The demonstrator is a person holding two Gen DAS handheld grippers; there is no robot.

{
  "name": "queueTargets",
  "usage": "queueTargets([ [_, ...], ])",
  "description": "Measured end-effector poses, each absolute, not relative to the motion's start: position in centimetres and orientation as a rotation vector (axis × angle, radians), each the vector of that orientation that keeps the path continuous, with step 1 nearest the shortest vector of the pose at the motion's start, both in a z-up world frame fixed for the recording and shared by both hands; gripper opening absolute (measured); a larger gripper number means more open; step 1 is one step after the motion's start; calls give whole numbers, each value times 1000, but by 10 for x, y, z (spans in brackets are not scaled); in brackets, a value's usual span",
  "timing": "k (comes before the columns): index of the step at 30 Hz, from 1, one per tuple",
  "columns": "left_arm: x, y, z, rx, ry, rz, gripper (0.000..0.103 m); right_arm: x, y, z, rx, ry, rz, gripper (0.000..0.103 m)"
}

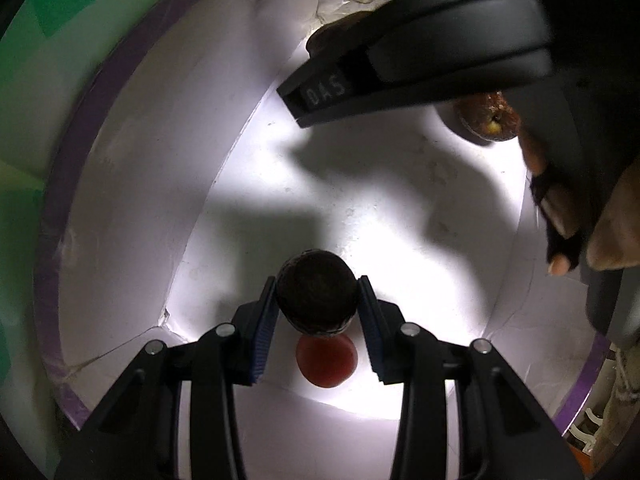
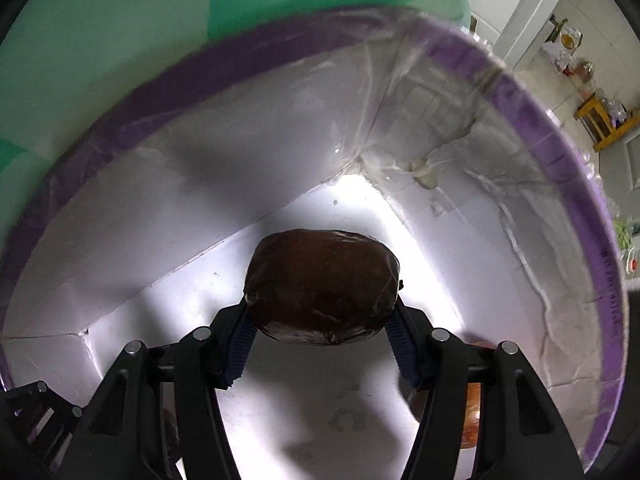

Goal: Organize fruits
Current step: 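Carry the date and plum to the white box and open both tools, then move both open tools back over the fruit row on the table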

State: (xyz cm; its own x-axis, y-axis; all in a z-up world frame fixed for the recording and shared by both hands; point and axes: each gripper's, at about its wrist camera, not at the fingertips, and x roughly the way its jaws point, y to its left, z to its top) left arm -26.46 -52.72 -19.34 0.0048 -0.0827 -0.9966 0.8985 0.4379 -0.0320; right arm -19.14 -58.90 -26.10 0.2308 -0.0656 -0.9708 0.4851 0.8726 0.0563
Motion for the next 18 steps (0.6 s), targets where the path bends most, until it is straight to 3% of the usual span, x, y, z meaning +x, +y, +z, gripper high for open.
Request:
queueTargets([
  [2, -266, -527, -193, 812, 1336, -923, 45, -192, -590, -264, 394, 1295, -387, 59],
  [4, -267, -524, -189, 803, 1306, -944, 57, -192, -589, -267, 407, 1301, -390, 59],
  [6, -268, -521, -185, 787, 1280, -965, 70, -195, -590, -262, 422, 1283, -402, 69],
  [8, -270, -514, -170, 751, 1217, -1002, 75, -202, -592, -250, 437, 1244, -420, 71],
  [11, -280, -499, -140, 726, 1115, -1082, 79, -223, -594, -215, 440, 1165, -472, 75],
  [15, -304, -464, -81, 673, 906, -1249, 95, -265, -588, -149, 353, 1036, -579, 80],
  [18, -323, -422, -24, 594, 671, -1306, 98, -288, -568, -98, 266, 937, -645, 84],
])
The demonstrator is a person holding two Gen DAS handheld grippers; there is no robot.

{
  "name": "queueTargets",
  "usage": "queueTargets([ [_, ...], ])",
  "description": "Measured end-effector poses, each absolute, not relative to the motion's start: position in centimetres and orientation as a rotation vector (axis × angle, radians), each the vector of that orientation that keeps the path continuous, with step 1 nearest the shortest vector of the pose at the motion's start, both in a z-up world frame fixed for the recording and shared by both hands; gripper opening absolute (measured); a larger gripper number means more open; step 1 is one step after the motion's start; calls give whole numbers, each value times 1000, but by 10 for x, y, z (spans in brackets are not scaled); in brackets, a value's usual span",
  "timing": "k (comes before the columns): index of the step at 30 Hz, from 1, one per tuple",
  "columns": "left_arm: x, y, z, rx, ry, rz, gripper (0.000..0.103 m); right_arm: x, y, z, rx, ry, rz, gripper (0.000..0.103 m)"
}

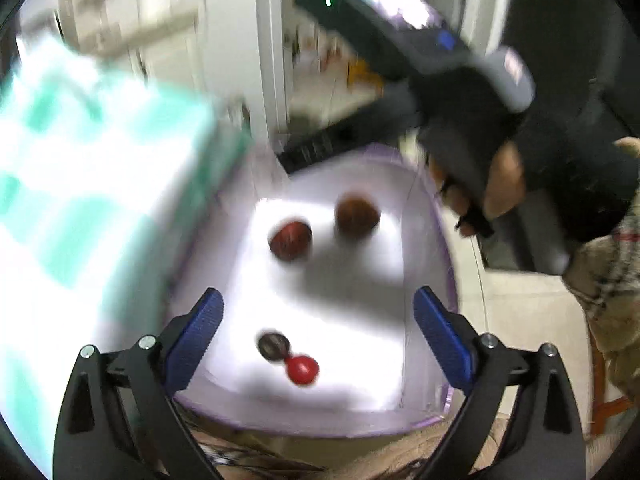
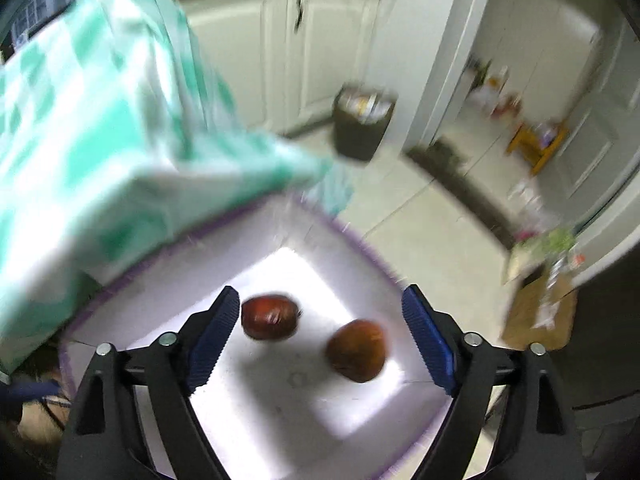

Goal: Organize fruits
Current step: 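Move both open tools back over the fruit row on the table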

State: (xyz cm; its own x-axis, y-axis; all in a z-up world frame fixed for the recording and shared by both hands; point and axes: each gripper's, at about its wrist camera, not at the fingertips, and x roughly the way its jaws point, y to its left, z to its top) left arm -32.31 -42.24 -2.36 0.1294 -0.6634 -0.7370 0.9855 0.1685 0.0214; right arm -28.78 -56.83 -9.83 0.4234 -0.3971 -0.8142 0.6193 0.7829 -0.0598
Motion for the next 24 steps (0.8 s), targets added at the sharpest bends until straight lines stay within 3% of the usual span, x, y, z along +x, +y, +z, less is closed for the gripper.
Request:
queueTargets([
  [5, -295, -365, 47, 443, 488, -1169, 101, -288, -516, -20, 132, 769, -588, 87],
  [9, -235, -299, 72, 333, 461, -945, 101, -250, -447, 24, 6, 699, -496, 87],
  [16, -130, -148, 74, 193, 528, -420, 101, -169, -326, 48, -169, 628, -298, 87],
  [24, -91, -25, 81, 82, 562, -174, 101, -106, -223, 54, -269, 599, -140, 87],
])
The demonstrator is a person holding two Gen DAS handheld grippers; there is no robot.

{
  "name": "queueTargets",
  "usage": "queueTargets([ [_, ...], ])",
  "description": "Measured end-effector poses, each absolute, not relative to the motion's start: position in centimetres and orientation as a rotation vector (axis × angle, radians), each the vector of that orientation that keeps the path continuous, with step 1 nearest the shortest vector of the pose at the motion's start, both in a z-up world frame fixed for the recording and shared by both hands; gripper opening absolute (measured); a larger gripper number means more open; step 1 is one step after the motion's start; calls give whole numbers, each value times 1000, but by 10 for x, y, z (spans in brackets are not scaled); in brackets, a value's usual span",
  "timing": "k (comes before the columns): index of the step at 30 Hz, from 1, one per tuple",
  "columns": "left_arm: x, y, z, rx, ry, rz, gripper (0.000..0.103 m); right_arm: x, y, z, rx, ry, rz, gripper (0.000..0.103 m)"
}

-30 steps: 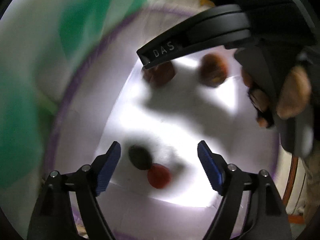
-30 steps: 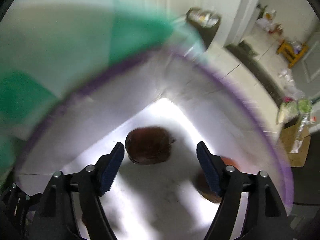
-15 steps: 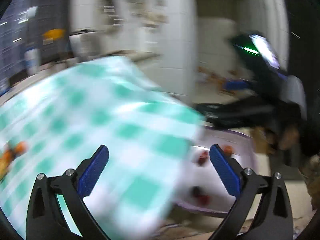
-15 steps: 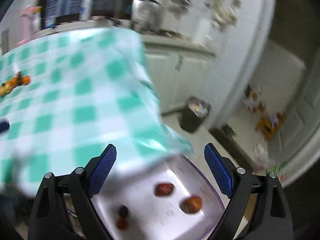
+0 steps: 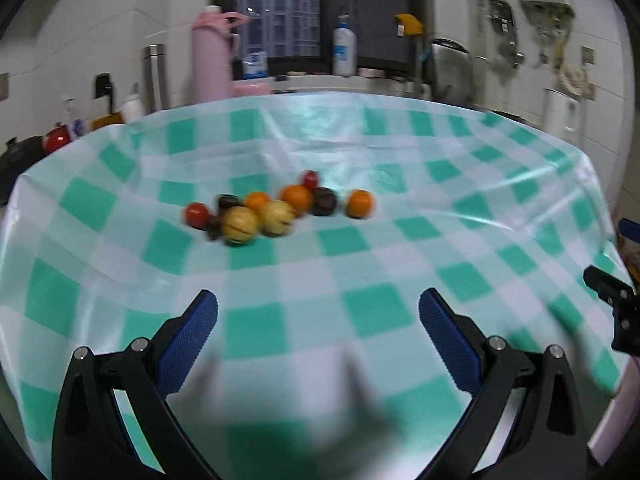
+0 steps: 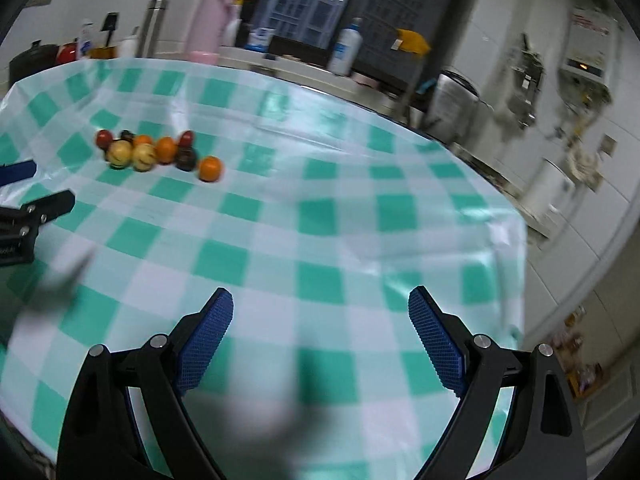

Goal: Organize fruits
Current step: 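Move both open tools back over the fruit row on the table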

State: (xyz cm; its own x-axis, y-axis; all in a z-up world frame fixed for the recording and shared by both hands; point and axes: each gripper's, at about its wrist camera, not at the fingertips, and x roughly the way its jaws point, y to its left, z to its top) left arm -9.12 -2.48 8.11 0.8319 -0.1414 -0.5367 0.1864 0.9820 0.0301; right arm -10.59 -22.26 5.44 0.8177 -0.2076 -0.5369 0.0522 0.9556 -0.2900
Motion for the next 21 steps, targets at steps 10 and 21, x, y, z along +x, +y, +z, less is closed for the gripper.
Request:
queueTargets([
  [10, -26, 13, 51, 29, 659, -87, 101, -16, -168, 16, -243, 690, -20, 87],
  [21, -22, 54, 41, -196, 724, -88, 101, 88, -145, -7, -177, 794, 87, 87],
])
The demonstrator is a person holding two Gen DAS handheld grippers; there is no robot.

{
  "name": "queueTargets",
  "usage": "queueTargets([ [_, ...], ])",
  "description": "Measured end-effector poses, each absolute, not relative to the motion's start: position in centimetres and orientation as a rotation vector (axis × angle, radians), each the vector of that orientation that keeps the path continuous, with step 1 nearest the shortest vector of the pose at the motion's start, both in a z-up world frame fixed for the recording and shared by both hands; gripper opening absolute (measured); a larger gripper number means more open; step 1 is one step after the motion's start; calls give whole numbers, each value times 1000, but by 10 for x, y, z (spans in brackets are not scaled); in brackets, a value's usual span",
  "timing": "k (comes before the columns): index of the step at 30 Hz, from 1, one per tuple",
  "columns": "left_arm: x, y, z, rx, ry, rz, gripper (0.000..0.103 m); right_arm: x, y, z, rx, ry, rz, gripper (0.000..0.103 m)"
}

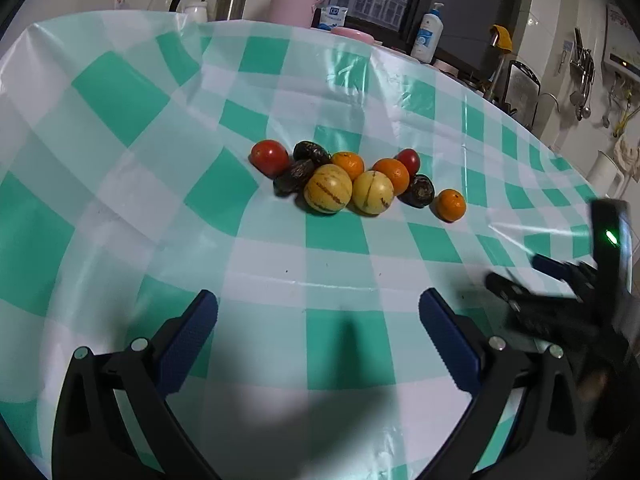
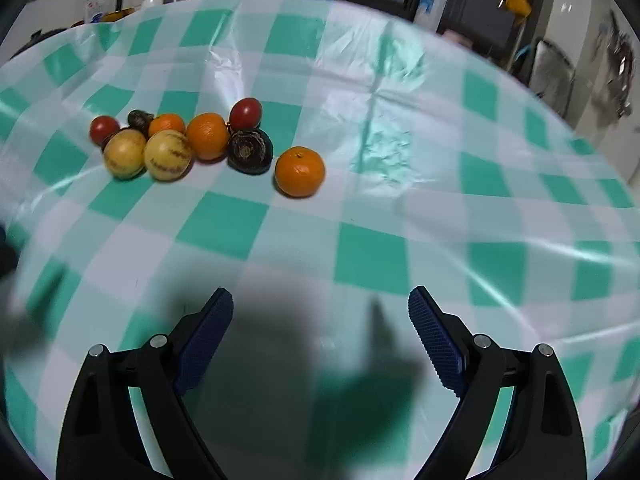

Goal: Organize fruits
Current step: 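Move both open tools back over the fruit row on the table, then grasp a mandarin with the right tool while the left tool grasps a striped pepino melon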

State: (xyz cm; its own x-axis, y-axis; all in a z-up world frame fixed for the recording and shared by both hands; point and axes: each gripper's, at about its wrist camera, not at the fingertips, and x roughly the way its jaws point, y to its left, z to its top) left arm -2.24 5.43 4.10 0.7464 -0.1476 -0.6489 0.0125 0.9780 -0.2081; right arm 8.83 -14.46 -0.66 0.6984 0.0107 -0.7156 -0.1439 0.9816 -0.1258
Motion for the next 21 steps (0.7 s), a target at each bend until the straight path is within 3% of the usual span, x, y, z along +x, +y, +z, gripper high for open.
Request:
queueTargets([
  [15, -14, 54, 30, -231, 782, -109, 101, 215, -132, -15, -107, 890, 185, 83],
  [16, -13, 55, 30, -236, 784, -108, 101, 216, -130, -14, -119, 882, 181, 81],
  [17, -13, 56, 29, -242, 786, -107, 101, 215, -128, -14, -128, 874, 186, 69],
  [18, -13, 56, 29, -247, 788, -107, 101, 211, -126, -12, -131, 866, 203, 48],
  [19, -13, 57, 29, -252, 789, -105, 101, 207, -125, -12, -124, 865, 213, 41],
  [21, -13, 58, 28, -261, 791, -102, 101, 193, -128, -11, -80, 872, 240, 41],
])
